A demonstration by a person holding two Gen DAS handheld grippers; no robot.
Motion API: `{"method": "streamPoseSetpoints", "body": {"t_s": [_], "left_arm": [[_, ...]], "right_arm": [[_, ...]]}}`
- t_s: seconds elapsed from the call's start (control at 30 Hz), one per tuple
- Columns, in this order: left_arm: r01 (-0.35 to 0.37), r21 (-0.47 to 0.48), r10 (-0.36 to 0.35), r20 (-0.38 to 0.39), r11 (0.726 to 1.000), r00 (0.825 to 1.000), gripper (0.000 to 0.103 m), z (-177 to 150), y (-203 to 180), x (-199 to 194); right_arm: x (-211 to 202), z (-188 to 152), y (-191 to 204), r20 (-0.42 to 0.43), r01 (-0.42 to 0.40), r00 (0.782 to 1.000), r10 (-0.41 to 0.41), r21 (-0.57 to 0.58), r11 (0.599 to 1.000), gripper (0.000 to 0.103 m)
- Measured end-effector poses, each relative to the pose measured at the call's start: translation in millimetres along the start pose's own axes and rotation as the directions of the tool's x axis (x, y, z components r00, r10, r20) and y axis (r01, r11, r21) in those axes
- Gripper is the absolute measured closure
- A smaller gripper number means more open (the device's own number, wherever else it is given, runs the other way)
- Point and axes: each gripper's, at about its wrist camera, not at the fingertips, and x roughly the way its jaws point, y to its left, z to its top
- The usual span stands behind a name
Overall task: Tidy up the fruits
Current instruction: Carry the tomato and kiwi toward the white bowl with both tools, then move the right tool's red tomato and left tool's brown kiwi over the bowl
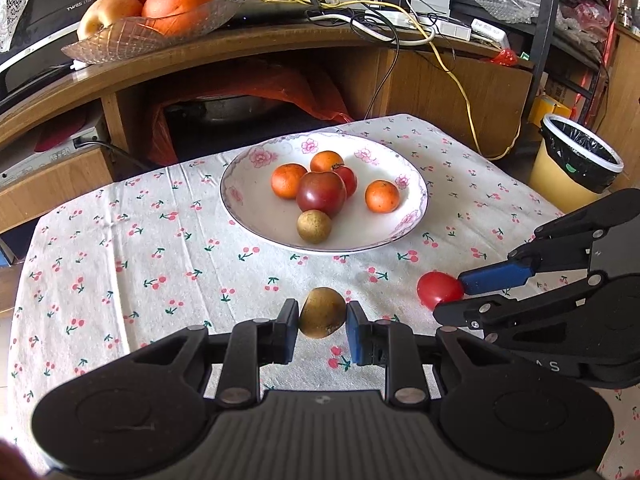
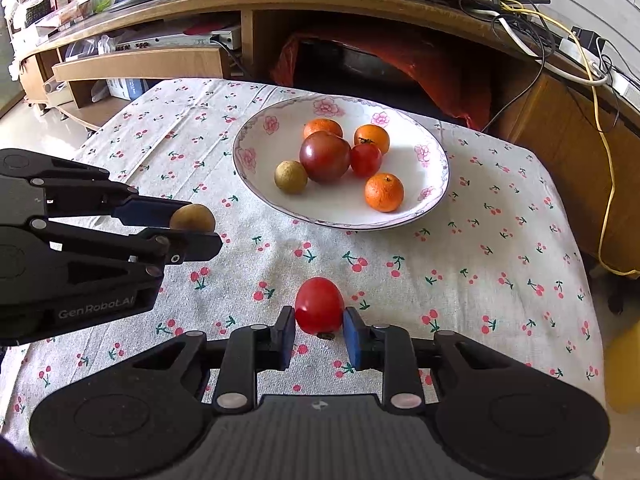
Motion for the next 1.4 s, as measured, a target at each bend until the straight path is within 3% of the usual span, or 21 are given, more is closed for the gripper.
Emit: {"method": "streamPoseSetpoints", "body": {"t_s": [0.4, 0.87, 1.4], "left_arm": [[-0.018, 0.042, 0.020, -0.053, 0.999, 0.998, 0.069, -11.4, -4.2, 12.7], [-0.046, 0.081, 0.049, -0.038, 0.996, 0.998, 0.061, -12.1, -7.7, 14.5], [-0.044, 0.086, 0.047, -0.027, 0.995, 0.999, 0.061, -13.7, -8.9, 14.1]], "right_arm": [[11.6, -1.9, -2.3, -0.022, 0.029, 0.999, -0.030, -0.018, 0.999, 0.079], [11.8, -0.7, -2.8, -0.014, 0.029, 0.999, -0.029, -0.026, 0.999, 0.078], [10.9, -1.9, -6.7, -0.017, 0.010, 1.000, -0.011, -0.014, 1.000, 0.079]]}}
